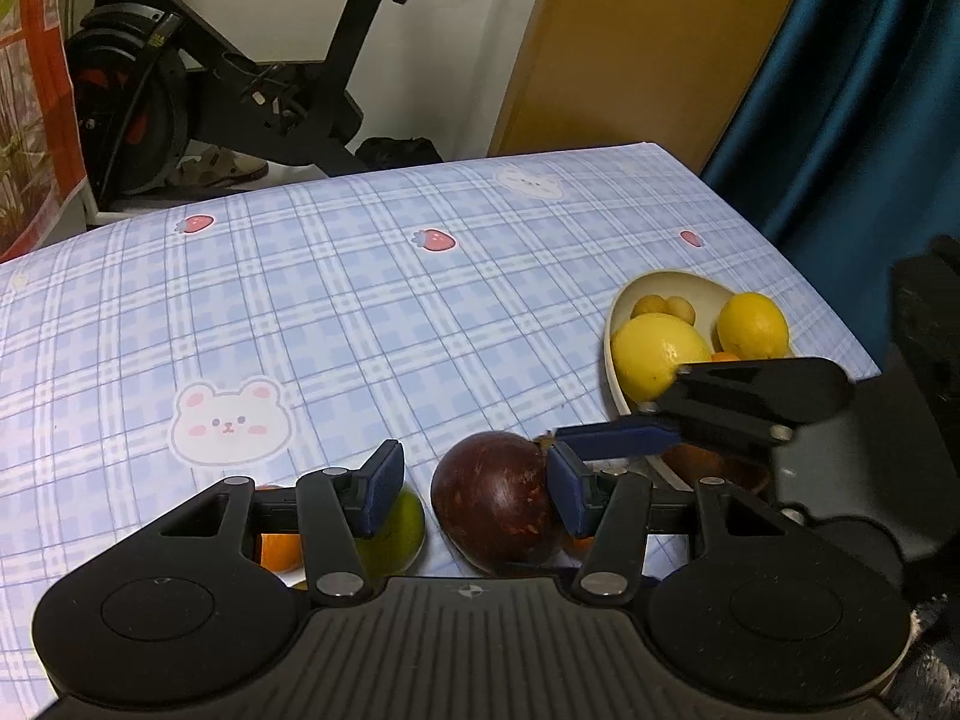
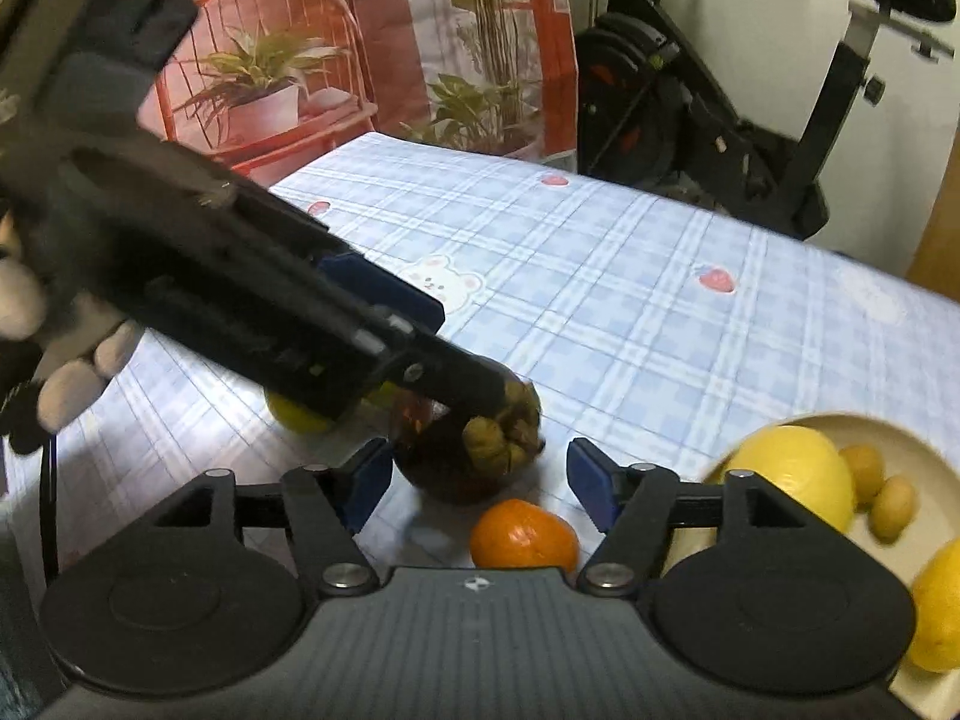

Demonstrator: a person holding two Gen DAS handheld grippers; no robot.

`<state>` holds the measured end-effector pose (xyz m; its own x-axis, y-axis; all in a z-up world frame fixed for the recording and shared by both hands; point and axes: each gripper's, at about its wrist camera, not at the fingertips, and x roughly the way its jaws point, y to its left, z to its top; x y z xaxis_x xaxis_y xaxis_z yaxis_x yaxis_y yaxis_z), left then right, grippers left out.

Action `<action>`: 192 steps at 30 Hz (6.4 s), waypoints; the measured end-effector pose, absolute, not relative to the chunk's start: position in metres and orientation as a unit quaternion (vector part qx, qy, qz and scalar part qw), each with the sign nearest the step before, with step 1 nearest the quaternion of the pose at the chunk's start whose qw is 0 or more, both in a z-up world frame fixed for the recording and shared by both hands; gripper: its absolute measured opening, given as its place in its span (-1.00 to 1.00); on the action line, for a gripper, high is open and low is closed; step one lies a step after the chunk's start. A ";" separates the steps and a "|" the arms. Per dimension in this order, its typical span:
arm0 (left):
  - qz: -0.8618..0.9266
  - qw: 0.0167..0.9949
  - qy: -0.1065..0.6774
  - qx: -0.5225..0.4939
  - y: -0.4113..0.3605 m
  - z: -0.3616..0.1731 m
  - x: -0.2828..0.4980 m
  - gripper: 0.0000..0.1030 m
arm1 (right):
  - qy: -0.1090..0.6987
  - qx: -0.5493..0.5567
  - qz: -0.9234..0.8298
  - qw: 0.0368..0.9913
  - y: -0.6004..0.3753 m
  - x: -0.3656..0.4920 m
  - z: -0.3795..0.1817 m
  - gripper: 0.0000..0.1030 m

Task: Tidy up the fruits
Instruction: 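Close both tools around the dark purple mangosteen, then lift the mangosteen and carry it over the beige plate, then lower the mangosteen onto the plate and open both tools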

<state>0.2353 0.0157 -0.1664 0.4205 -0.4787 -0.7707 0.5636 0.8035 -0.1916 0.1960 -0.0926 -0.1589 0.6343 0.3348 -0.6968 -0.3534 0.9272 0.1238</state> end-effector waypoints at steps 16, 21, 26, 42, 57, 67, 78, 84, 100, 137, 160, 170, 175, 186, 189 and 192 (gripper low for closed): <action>-0.346 0.820 0.455 0.008 0.020 -0.173 0.212 0.09 | 0.408 -0.059 0.210 0.886 -0.079 0.191 -0.166 0.23; -0.351 0.815 0.461 -0.005 0.024 -0.180 0.193 0.13 | 0.412 -0.082 0.217 0.881 -0.074 0.178 -0.168 0.23; -0.347 0.816 0.463 -0.004 0.027 -0.184 0.181 0.16 | 0.413 -0.101 0.226 0.876 -0.066 0.171 -0.167 0.23; -0.308 0.833 0.457 -0.041 0.068 -0.191 0.175 0.45 | 0.399 -0.088 0.248 0.879 -0.056 0.159 -0.169 0.24; -0.263 0.847 0.445 -0.129 0.103 -0.200 0.175 0.42 | 0.351 -0.007 0.233 0.907 -0.059 0.145 -0.176 0.17; -0.275 0.842 0.444 -0.135 0.093 -0.202 0.176 0.42 | 0.346 0.009 0.224 0.911 -0.060 0.148 -0.183 0.22; -0.293 0.832 0.459 -0.104 0.066 -0.204 0.172 0.40 | 0.335 0.002 0.230 0.914 -0.059 0.143 -0.180 0.20; -0.294 0.832 0.461 -0.092 0.047 -0.208 0.171 0.36 | 0.334 0.001 0.219 0.917 -0.068 0.135 -0.176 0.20; -0.286 0.829 0.477 -0.064 0.036 -0.212 0.171 0.22 | 0.341 0.008 0.224 0.913 -0.075 0.128 -0.178 0.26; -0.368 0.824 0.426 0.061 -0.165 -0.169 0.249 0.22 | 0.276 0.041 0.067 0.958 -0.248 0.135 -0.137 0.23; -0.321 0.857 0.402 -0.024 -0.106 -0.147 0.233 0.24 | 0.288 0.033 0.036 0.956 -0.234 0.131 -0.135 0.25; -0.215 0.919 0.332 -0.005 -0.035 -0.120 0.179 0.24 | 0.243 0.059 0.041 0.967 -0.207 0.101 -0.112 0.25; -0.173 0.932 0.318 -0.011 -0.001 -0.117 0.162 0.24 | 0.236 0.066 0.067 0.967 -0.184 0.094 -0.109 0.25; -0.066 0.950 0.303 -0.046 0.111 -0.094 0.161 0.25 | 0.262 0.049 0.112 0.957 -0.140 0.095 -0.121 0.25; -0.047 0.954 0.292 -0.053 0.134 -0.084 0.161 0.26 | 0.265 0.048 0.114 0.956 -0.135 0.101 -0.123 0.25; -0.052 0.955 0.287 -0.048 0.141 -0.078 0.162 0.26 | 0.267 0.046 0.118 0.955 -0.128 0.104 -0.124 0.25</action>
